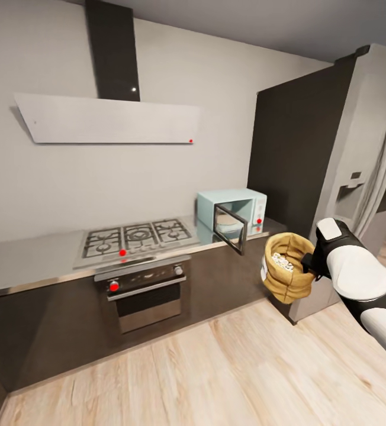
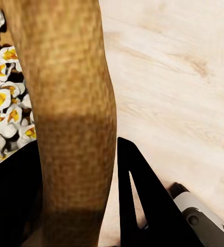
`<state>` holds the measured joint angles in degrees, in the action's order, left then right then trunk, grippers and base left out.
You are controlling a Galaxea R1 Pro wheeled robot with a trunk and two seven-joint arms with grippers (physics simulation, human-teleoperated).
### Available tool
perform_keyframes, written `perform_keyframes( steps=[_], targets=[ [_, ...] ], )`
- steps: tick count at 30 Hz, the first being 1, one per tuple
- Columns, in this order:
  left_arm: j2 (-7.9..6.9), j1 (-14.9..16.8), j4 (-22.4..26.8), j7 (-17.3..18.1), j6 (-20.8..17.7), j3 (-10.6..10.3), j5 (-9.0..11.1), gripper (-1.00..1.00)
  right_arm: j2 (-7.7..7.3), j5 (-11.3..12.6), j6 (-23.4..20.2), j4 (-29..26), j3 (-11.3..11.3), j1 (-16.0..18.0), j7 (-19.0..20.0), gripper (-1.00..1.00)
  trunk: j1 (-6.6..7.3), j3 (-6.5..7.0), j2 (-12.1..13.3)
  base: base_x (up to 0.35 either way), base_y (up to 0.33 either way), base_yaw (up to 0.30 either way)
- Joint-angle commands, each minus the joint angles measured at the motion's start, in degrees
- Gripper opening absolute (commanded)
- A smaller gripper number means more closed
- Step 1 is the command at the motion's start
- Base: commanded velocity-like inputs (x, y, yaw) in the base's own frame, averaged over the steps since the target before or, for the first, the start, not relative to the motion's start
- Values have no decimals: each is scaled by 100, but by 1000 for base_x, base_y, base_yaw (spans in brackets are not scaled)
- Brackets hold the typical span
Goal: In the kitchen, take the popcorn bag from the countertop, put it into the microwave, and heat it until the popcorn is cooked so the cooked popcorn ends up inside the bag.
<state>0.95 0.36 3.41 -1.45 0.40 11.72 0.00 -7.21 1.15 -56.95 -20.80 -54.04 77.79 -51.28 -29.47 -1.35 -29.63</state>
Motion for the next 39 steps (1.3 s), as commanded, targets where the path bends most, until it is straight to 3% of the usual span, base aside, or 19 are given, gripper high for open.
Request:
perform_keyframes(
  steps=[1,9,25,39],
  targets=[
    [2,6,2,-14,4,23,0,100,0,17,-18,-3,-19,8,-31,-100,-5,-13,-11,234,-209,-42],
    [2,7,2,-14,4,19,0,100,0,16,-18,-3,-19,8,-31,-100,-5,-13,-11,235,-215,22],
    [2,3,2,-13,4,15,0,100,0,12,-18,-3,-22,8,-31,-100,-5,-13,-11,213,-250,217],
    [2,6,2,-13,4,15,0,100,0,16,-18,-3,-21,8,-31,-100,-5,-13,-11,166,-302,17]
  ],
)
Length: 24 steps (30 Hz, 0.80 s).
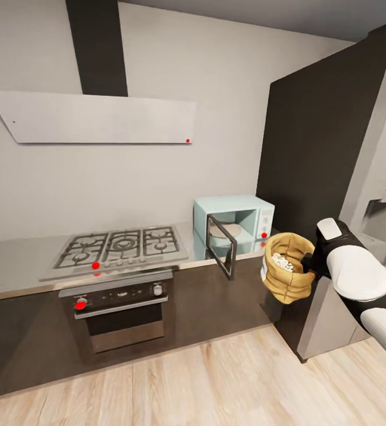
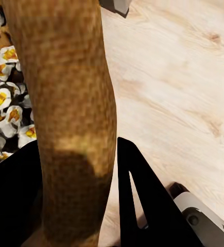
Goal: In the kitchen, take the popcorn bag from the countertop, put it into the microwave, and heat it until the popcorn is cooked so the cooked popcorn ends up inside the bag.
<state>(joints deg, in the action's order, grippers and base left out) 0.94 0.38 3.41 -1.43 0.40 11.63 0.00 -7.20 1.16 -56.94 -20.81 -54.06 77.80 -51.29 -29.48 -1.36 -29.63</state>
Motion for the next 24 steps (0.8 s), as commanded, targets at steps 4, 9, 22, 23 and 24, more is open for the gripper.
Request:
perform_keyframes(
  steps=[4,9,22,23,24],
  targets=[
    [2,5,2,-15,4,24,0,100,-1,9,-19,-2,-17,7,-30,-100,-4,-12,-11,152,-313,194],
    [2,5,2,-15,4,24,0,100,-1,7,-19,-2,-16,7,-30,-100,-4,-12,-11,151,-313,246],
    [2,4,2,-15,4,24,0,100,2,5,7,68,-16,-56,-30,-100,-4,-12,-11,151,-313,250],
    [2,3,2,-15,4,24,0,100,4,6,7,68,-16,-62,-30,-100,-4,-12,-11,147,-313,250],
    [2,3,2,-15,4,24,0,100,2,7,8,68,-16,-71,-30,-100,-4,-12,-11,143,-313,246]
  ],
)
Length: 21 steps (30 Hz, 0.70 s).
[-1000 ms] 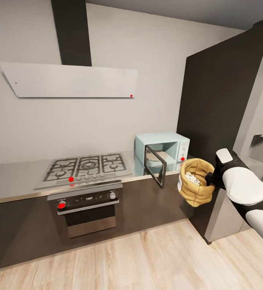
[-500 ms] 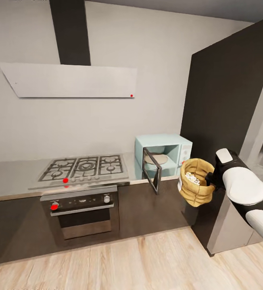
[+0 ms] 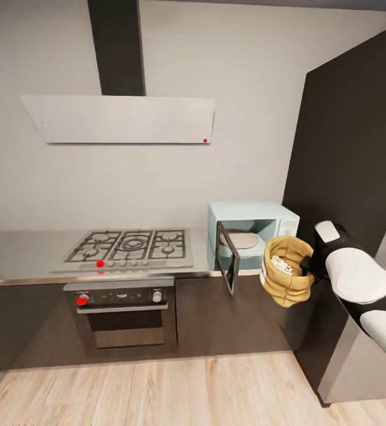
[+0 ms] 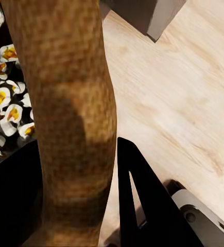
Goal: In the kitchen, take the popcorn bag from the countertop, put it into the microwave, and heat it until the popcorn is cooked so the cooked popcorn ends up inside the bag.
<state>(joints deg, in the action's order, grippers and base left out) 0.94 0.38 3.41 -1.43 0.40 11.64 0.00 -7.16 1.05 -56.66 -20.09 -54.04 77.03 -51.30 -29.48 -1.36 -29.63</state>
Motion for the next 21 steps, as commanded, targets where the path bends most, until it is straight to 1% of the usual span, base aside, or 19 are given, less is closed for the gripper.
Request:
perform_keyframes(
  steps=[1,6,11,18,21],
  targets=[
    [2,5,2,-15,4,23,0,100,-1,18,-21,-4,-18,3,-30,-100,-4,-12,-10,137,-313,243],
    [2,3,2,-15,4,23,0,100,4,16,-21,9,-18,-11,-30,-100,-4,-12,-10,80,-313,236],
    [2,0,2,-15,4,23,0,100,4,14,-21,344,-18,-22,-30,-100,-4,-12,-10,8,-313,211],
    [2,4,2,-15,4,23,0,100,4,17,-21,399,-18,-78,-22,-100,-4,-12,-10,0,-312,192],
    [0,2,2,-15,4,23,0,100,4,18,-21,400,-20,-95,-21,-100,-4,-12,-10,0,-188,187]
  ],
)
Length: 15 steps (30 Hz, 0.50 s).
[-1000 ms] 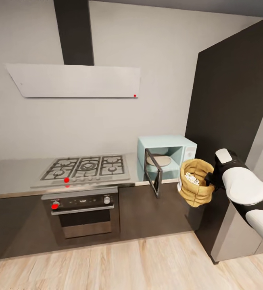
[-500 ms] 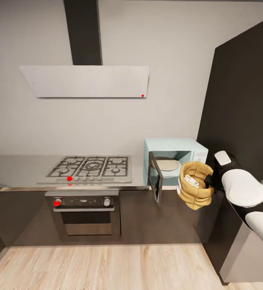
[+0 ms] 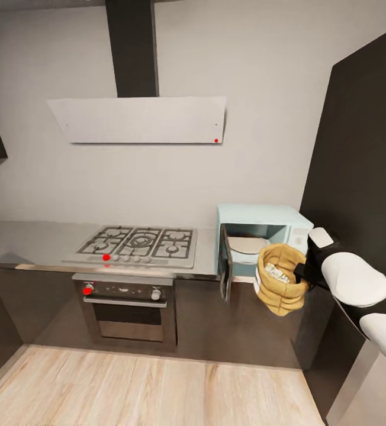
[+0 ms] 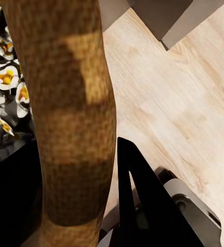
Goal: In the kitchen, take the popcorn bag from the countertop, put it into the microwave, and heat it until the popcorn is cooked so the cooked popcorn ends up inside the bag.
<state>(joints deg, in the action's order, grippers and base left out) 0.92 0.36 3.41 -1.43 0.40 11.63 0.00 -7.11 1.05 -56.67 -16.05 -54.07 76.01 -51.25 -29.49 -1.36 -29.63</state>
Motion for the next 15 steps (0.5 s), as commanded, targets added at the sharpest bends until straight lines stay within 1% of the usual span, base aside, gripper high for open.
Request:
perform_keyframes(
  steps=[1,8,15],
  targets=[
    [3,4,2,-15,4,23,0,100,-1,18,-20,-4,-19,4,-25,-100,-3,-12,-11,0,-59,150],
    [4,4,2,-15,4,23,0,100,-1,15,-20,-3,-17,2,-25,-100,-3,-12,-11,0,-13,63],
    [4,7,2,-15,4,23,0,100,-1,16,-20,-3,-17,-4,-25,-100,-3,-12,-11,0,0,224]
  ],
)
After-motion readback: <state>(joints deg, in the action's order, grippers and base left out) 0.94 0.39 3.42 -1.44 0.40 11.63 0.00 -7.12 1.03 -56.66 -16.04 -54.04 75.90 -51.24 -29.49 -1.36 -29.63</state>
